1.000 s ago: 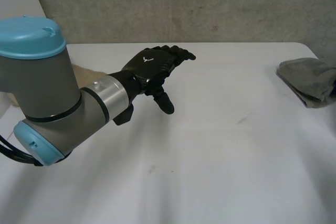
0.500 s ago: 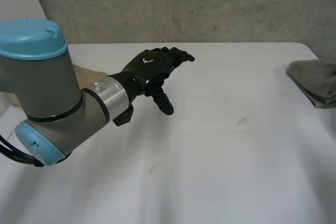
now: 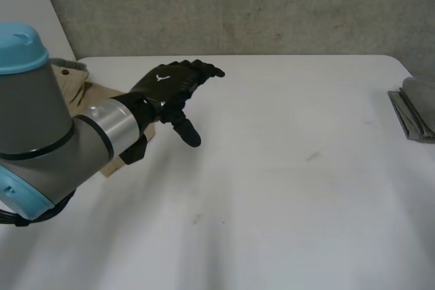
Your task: Fold the laundry.
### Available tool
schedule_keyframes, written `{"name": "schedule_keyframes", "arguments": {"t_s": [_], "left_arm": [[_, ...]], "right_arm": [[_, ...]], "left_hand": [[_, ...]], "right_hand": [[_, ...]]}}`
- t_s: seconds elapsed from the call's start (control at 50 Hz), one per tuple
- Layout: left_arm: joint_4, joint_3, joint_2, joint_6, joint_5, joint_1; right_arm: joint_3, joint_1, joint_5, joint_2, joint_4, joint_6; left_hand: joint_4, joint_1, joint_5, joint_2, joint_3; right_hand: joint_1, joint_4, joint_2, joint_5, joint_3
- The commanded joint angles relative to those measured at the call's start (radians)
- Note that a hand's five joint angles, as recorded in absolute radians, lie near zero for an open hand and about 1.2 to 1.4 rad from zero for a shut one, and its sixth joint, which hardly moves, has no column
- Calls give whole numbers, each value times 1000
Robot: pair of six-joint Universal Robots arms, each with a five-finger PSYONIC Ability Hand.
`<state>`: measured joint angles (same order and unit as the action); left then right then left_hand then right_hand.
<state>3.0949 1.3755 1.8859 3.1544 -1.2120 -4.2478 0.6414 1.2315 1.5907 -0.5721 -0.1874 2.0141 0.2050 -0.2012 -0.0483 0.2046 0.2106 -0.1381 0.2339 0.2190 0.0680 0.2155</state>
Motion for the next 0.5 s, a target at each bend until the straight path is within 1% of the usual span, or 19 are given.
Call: {"name": "schedule_keyframes", "arguments": {"t_s": [0.02,0.08,0.12,0.24,0.32,0.34,0.36,0.42,0.44,0.5], "left_arm": [[5,8,-33,-2,2,-67],[4,10,-34,-2,2,-81],[4,13,-36,-2,2,-83],[4,36,-56,-1,5,-86],[18,39,-63,1,3,-99],[22,39,-63,3,3,-107],[28,40,-63,4,3,-115],[56,40,-63,9,3,-149],[62,40,-62,12,5,-156],[90,34,-50,16,2,-187]], "right_arm": [[21,2,86,-170,290,-69],[41,48,83,-209,336,-48],[50,115,71,-216,335,-16],[83,210,60,-219,330,38],[135,308,38,-258,338,129],[147,336,25,-274,338,156],[174,386,-10,-311,335,225],[234,453,-73,-359,329,339],[289,489,-119,-388,330,412],[383,534,-187,-437,330,517]], "left_hand": [[-18,14,36,-18,-24],[-18,14,36,-18,-24],[-18,14,36,-18,-24],[-21,17,39,-20,-26],[-27,23,45,-26,-32],[-27,23,45,-26,-32],[-30,26,47,-29,-35],[-30,27,48,-30,-36],[-30,27,48,-30,-36],[-30,27,48,-30,-36]], "right_hand": [[-36,-59,-44,-68,-41],[-36,-59,-44,-68,-41],[-36,-59,-44,-68,-41],[-36,-59,-44,-68,-41],[-36,-59,-44,-68,-41],[-36,-59,-44,-68,-41],[-36,-59,-44,-68,-41],[-36,-59,-44,-68,-41],[-36,-59,-44,-68,-41],[-36,-59,-44,-68,-41]]}}
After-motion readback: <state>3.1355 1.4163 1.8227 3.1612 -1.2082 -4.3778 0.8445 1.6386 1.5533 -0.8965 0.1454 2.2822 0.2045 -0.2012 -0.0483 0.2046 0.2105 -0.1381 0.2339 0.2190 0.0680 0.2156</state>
